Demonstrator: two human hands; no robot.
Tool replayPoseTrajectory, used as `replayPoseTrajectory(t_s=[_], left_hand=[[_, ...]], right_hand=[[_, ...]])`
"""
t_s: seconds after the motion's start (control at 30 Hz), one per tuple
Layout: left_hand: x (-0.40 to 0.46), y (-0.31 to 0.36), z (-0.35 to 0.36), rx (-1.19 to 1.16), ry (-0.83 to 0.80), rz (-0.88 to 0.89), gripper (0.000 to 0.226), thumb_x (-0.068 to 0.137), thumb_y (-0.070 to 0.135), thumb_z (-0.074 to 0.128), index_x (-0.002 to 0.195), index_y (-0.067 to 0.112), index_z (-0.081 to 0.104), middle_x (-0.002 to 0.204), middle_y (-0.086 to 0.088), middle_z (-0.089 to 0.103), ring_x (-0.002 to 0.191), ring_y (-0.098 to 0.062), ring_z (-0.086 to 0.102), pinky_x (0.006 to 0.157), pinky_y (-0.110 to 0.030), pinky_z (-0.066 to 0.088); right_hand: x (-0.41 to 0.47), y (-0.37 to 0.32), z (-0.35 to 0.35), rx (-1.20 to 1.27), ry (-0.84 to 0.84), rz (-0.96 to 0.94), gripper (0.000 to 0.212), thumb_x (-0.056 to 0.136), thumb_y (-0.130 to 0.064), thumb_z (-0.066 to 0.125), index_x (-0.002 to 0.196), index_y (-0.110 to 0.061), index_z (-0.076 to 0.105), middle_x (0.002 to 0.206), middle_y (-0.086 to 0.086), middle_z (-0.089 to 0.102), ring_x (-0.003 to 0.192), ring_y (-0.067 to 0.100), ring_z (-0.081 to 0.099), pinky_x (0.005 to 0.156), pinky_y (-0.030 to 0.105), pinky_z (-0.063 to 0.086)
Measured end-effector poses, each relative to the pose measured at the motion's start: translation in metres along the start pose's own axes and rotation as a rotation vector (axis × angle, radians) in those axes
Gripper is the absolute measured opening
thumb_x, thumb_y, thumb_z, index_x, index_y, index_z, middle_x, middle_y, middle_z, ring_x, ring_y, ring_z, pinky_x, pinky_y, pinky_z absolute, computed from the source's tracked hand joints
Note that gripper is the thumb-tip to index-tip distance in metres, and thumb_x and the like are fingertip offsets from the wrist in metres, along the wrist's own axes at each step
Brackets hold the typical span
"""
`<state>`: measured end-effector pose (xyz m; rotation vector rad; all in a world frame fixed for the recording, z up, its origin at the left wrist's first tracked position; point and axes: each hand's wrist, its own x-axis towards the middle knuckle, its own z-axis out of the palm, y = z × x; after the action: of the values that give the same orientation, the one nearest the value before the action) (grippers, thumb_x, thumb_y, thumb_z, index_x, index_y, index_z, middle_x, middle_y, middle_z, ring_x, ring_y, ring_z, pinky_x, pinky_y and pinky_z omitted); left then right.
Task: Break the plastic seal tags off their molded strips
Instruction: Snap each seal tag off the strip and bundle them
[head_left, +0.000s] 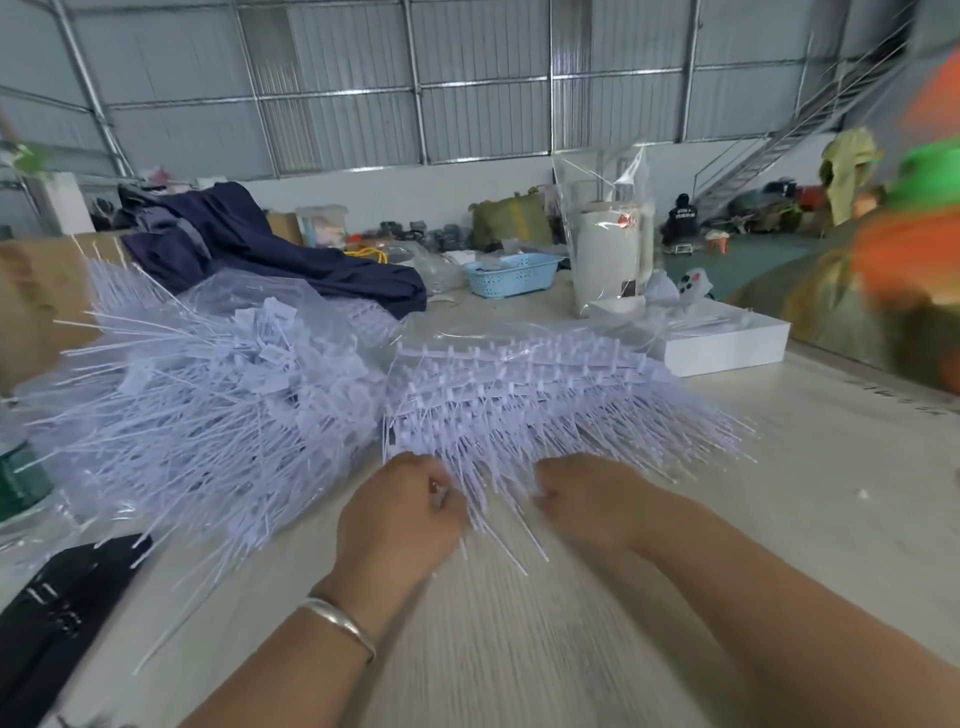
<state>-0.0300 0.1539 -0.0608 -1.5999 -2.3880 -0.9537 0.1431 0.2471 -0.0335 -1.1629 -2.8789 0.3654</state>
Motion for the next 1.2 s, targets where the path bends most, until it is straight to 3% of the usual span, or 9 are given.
replayPoseTrajectory(t_s=[0.13,0.27,0.37,0.5,0.63,0.87,0.97,1.07,1.2], left_hand=[[0.002,-0.008,-0.003,-0.139,0.076,0.019,0.013,0.088,0.021,0.063,0.081,0.025,0.072,0.083,0.014,0.066,0.075,-0.004,0.060,0.064,-0.020,0.044],[0.004,-0.010,-0.005,-0.302,0.088,-0.066,0.012,0.088,0.014,0.063,0.085,0.026,0.065,0.078,0.013,0.066,0.067,0.006,0.056,0.057,-0.002,0.036],[0.003,-0.009,-0.004,-0.339,0.024,-0.099,0.027,0.086,0.011,0.065,0.098,0.032,0.052,0.073,0.008,0.065,0.060,0.009,0.053,0.057,0.001,0.034],[-0.001,-0.008,-0.002,-0.298,-0.044,-0.103,0.020,0.080,0.008,0.065,0.080,0.026,0.056,0.072,0.002,0.064,0.067,-0.011,0.061,0.061,-0.017,0.042],[0.000,-0.010,-0.005,-0.235,-0.036,-0.075,0.017,0.082,0.015,0.064,0.093,0.027,0.066,0.070,0.003,0.068,0.065,-0.007,0.063,0.060,-0.024,0.047],[-0.001,-0.018,-0.003,-0.222,-0.031,-0.027,0.019,0.089,0.022,0.064,0.104,0.034,0.064,0.066,0.010,0.061,0.063,0.000,0.057,0.054,-0.018,0.041],[-0.001,-0.018,-0.003,-0.237,-0.034,-0.023,0.017,0.088,0.024,0.065,0.100,0.036,0.063,0.071,0.018,0.061,0.063,0.000,0.057,0.053,-0.018,0.041],[0.000,-0.019,-0.004,-0.233,-0.024,-0.027,0.016,0.087,0.024,0.066,0.097,0.036,0.063,0.064,0.011,0.061,0.061,-0.001,0.057,0.058,-0.024,0.046],[0.000,-0.018,-0.001,-0.215,-0.057,-0.022,0.020,0.087,0.020,0.065,0.100,0.035,0.064,0.066,0.010,0.061,0.061,-0.001,0.057,0.063,-0.026,0.049]], right_hand=[[-0.009,-0.001,-0.012,0.079,0.223,0.045,0.065,0.069,-0.081,0.053,0.091,-0.021,0.053,0.077,-0.007,0.058,0.073,0.010,0.056,0.059,0.027,0.040],[0.001,0.000,-0.008,0.106,0.704,0.127,0.062,0.076,-0.081,0.039,0.090,-0.021,0.051,0.066,-0.009,0.053,0.066,0.013,0.056,0.053,0.026,0.035],[0.013,0.005,0.008,0.069,0.575,0.034,0.061,0.088,-0.068,0.042,0.134,-0.028,0.042,0.124,-0.003,0.053,0.117,0.020,0.049,0.087,0.036,0.045],[0.032,0.004,0.027,-0.007,0.398,-0.047,0.057,0.096,-0.060,0.032,0.149,-0.043,0.023,0.160,-0.009,0.020,0.146,0.015,0.015,0.116,0.043,0.013],[0.057,-0.004,0.018,0.025,0.605,0.023,0.028,0.098,-0.038,0.043,0.114,-0.026,0.061,0.116,-0.003,0.059,0.112,0.020,0.053,0.096,0.039,0.033],[0.118,-0.030,-0.010,0.042,0.405,0.282,0.038,0.098,-0.046,0.040,0.079,-0.014,0.050,0.070,-0.001,0.057,0.077,0.022,0.057,0.106,0.046,0.027],[0.133,-0.029,-0.014,0.052,0.356,0.288,0.016,0.097,-0.026,0.045,0.094,-0.012,0.053,0.082,0.002,0.062,0.087,0.025,0.059,0.109,0.045,0.027],[0.134,-0.018,-0.018,0.164,0.320,0.223,0.024,0.095,-0.026,0.049,0.075,-0.013,0.044,0.070,0.000,0.049,0.073,0.021,0.053,0.074,0.030,0.042],[0.108,0.005,-0.040,0.301,0.255,0.137,0.040,0.088,-0.012,0.057,0.055,-0.012,0.034,0.056,0.003,0.037,0.048,0.015,0.036,0.046,0.022,0.029]])
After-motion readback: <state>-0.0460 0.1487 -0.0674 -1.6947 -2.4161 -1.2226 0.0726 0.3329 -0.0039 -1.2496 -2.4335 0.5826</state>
